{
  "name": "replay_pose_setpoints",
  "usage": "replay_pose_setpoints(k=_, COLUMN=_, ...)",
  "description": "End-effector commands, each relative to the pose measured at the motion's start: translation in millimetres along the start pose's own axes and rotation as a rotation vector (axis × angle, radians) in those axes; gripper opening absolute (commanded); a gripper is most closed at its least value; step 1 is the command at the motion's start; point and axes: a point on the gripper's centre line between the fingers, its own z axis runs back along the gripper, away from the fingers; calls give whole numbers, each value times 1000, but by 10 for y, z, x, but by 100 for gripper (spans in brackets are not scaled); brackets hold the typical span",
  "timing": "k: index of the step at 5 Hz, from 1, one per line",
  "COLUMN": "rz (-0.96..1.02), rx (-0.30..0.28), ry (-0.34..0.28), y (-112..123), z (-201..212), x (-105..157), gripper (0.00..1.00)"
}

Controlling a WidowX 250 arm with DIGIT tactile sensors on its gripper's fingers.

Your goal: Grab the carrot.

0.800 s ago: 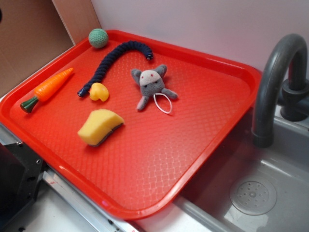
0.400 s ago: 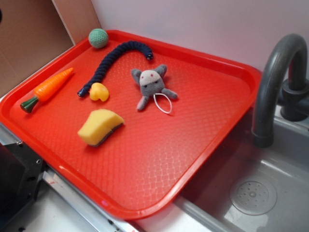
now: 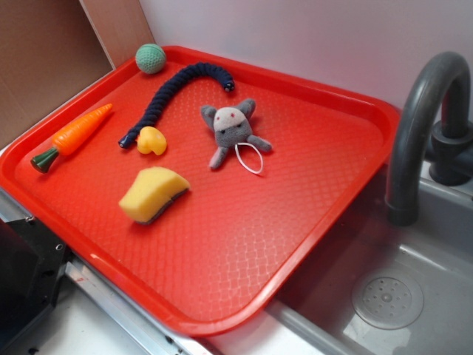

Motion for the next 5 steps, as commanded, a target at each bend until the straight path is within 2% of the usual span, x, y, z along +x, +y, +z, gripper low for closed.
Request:
replay_pose_setpoints(k=1, rz=22, rx=66, ry=19, y=472, z=-553, x=228, gripper=100)
replay_pose_setpoints(k=2, rz=41, rx=110, ry=51, y=524, z=-769, x=303, gripper=100)
replay_pose_setpoints(k=3, rz=88, rx=156, ry=119, y=631, z=-1057, x=376, gripper=100)
replay_pose_setpoints(k=4, rz=117, rx=179, ry=152, y=710, z=-1220, x=394, gripper=100)
replay_pose_setpoints(k=5, rz=120, rx=160, ry=176, y=766, z=-1440, x=444, gripper=100)
